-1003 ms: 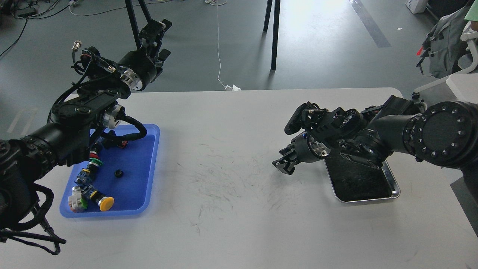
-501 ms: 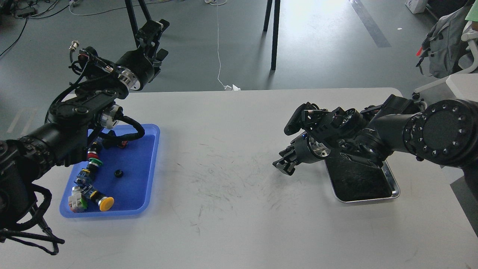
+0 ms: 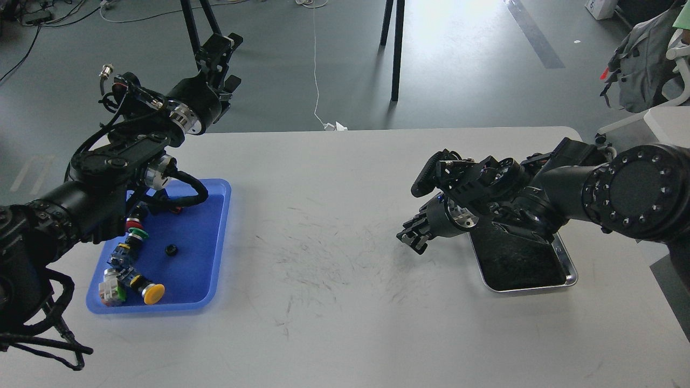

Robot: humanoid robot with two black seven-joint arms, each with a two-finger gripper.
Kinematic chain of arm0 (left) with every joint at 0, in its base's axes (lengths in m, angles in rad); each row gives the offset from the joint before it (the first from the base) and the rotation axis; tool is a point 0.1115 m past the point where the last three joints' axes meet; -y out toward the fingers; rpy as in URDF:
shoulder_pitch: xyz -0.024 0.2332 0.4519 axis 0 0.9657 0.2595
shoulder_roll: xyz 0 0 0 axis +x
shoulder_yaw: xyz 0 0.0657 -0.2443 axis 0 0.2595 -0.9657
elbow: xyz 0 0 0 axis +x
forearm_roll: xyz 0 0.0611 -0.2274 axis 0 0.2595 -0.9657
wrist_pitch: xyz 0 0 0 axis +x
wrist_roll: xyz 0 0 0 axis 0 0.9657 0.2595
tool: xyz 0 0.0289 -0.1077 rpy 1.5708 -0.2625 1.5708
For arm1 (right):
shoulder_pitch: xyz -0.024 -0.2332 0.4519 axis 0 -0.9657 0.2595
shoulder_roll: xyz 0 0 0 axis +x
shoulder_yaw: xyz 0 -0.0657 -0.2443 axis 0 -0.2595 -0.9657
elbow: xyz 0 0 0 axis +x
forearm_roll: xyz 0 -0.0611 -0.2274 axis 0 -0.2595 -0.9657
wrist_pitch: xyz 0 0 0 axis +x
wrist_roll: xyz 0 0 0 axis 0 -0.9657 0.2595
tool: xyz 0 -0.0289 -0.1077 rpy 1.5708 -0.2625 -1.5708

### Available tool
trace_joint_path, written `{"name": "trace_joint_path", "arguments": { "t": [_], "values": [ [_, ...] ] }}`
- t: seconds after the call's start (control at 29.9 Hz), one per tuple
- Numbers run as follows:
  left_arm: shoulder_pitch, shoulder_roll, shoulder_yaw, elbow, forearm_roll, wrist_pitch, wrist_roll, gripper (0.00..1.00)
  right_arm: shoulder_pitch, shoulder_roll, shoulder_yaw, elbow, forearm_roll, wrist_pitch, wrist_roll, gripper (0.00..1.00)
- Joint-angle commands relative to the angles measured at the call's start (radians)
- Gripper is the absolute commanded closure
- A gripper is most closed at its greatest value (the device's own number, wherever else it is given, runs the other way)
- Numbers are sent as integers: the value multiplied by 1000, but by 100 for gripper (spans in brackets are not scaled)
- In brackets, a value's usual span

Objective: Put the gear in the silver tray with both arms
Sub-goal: 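Close the right gripper on the black gear, then carry the gear over the silver tray and open the right gripper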

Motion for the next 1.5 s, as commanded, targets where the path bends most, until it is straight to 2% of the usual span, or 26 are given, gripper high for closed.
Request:
{"name": "trace_joint_path", "arguments": {
  "t": [0.0, 0.23, 0.63, 0.94, 1.47],
  "values": [
    [3, 0, 0, 0, 0, 0, 0, 2, 4, 0, 0, 1, 0, 2, 0, 83],
    [6, 0, 0, 0, 0, 0, 0, 2, 40, -8, 0, 4, 1, 5, 0, 85],
    [12, -6, 2, 1, 0, 1, 0, 2, 133, -242, 1, 131, -28, 5, 0, 85],
    [14, -5, 2, 1, 0, 0, 0, 2, 115, -390, 3, 129, -80, 5, 0, 84],
    [25, 0, 0, 0, -23, 3, 0, 2, 44, -408, 9, 83, -82, -5, 0, 81]
  ]
}}
